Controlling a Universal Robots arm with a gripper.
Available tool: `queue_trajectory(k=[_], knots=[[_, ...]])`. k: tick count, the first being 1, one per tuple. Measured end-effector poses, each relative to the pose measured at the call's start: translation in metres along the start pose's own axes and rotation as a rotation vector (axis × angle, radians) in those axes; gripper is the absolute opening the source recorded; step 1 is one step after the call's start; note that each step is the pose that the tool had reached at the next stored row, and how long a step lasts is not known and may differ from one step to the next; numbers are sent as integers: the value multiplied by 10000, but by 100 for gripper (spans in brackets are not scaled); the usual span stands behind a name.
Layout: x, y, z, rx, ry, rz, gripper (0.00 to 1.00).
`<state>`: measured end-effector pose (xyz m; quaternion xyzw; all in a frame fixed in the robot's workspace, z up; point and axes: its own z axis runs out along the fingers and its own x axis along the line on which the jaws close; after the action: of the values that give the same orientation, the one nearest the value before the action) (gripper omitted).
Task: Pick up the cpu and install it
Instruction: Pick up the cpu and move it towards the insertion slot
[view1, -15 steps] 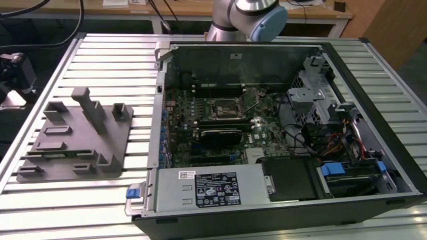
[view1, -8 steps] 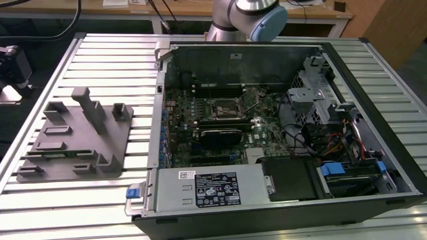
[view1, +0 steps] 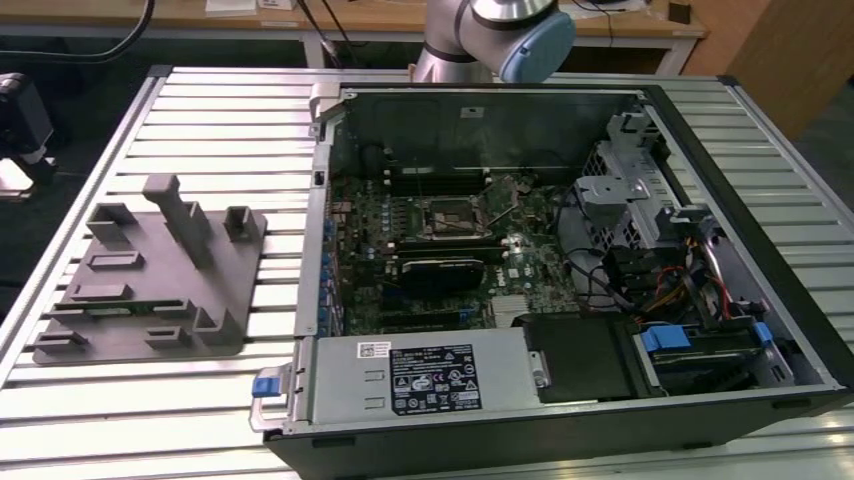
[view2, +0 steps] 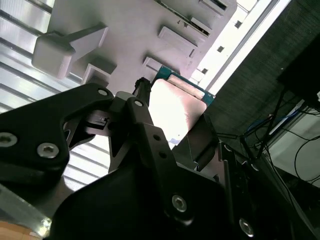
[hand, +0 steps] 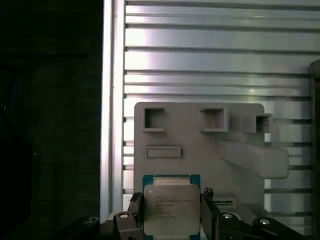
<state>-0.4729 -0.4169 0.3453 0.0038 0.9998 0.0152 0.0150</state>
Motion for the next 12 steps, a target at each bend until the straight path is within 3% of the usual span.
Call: queue_trajectory(k=[12], knots=[[-8, 8, -271, -1, -22, 0, 55]])
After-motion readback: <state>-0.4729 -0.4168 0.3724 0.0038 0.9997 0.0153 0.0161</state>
